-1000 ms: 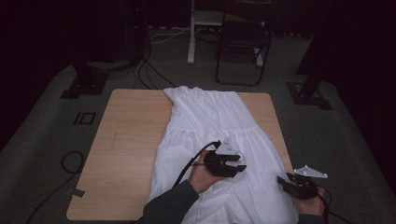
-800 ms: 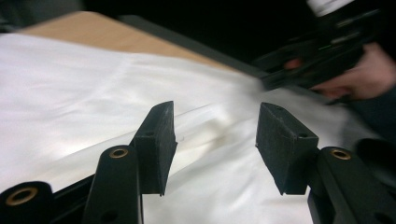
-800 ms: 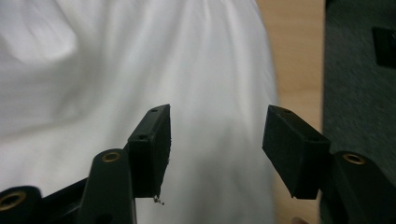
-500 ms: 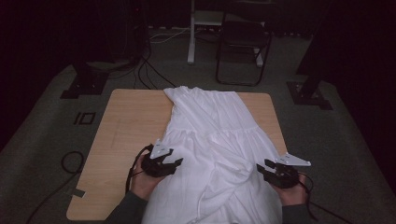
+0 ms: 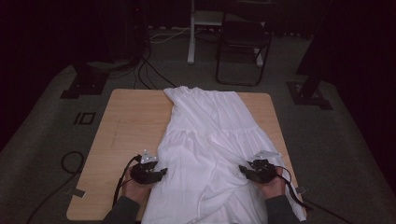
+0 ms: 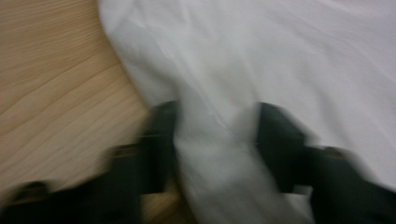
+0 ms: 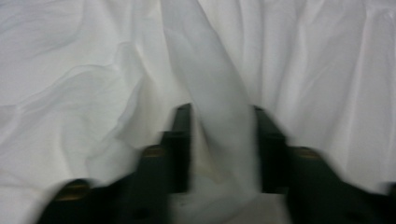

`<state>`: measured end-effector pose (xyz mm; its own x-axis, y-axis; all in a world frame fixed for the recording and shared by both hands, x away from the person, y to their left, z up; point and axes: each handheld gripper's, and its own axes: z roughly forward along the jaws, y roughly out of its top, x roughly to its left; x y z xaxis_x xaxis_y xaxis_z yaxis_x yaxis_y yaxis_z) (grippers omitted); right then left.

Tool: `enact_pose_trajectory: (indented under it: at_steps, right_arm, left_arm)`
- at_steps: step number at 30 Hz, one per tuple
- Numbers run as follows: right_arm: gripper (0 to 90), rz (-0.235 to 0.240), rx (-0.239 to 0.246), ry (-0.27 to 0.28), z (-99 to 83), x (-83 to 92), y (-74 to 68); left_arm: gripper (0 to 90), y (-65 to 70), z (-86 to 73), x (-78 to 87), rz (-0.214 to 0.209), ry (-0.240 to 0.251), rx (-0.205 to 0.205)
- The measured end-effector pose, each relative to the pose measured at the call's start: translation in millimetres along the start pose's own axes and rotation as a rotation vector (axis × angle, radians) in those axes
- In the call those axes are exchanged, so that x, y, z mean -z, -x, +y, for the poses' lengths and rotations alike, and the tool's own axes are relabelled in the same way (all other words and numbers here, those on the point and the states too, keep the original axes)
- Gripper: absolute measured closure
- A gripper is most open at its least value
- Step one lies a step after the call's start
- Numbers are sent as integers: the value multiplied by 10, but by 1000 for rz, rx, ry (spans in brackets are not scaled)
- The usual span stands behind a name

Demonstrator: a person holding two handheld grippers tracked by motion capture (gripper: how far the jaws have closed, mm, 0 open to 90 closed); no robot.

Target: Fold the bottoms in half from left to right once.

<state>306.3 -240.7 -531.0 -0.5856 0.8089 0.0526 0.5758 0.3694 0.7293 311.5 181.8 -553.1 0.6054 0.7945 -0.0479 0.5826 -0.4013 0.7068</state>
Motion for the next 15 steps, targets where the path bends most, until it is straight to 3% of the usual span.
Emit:
enact_pose_trajectory:
  at_steps: [1,2,3,6,8,11,12,13,14,15]
  right_arm:
    - [852,-3,4,6,2,21,-8]
    - [852,-3,4,6,2,21,-8]
    - [872,-18,10,68,32,199,-16]
    - [874,-46,12,115,61,369,7]
    - [875,-85,-6,175,88,581,83]
    - [877,-186,-47,244,77,873,290]
    - [877,-267,-80,229,9,937,463]
    - [877,-267,-80,229,9,937,463]
    - [877,-291,-116,185,-111,868,644]
    - [877,-291,-116,185,-111,868,644]
  left_arm:
    - [851,14,17,35,-6,16,-3]
    - [885,14,17,35,-6,16,-3]
    - [893,59,86,206,-42,106,-8]
    - [894,207,261,535,-80,243,-46]
    - [894,314,391,677,-55,278,-87]
    - [873,444,493,597,18,236,-129]
    - [834,479,498,509,12,208,-130]
    - [834,516,491,402,1,174,-128]
    - [674,558,472,285,-2,149,-126]
    - [674,601,446,157,-16,117,-127]
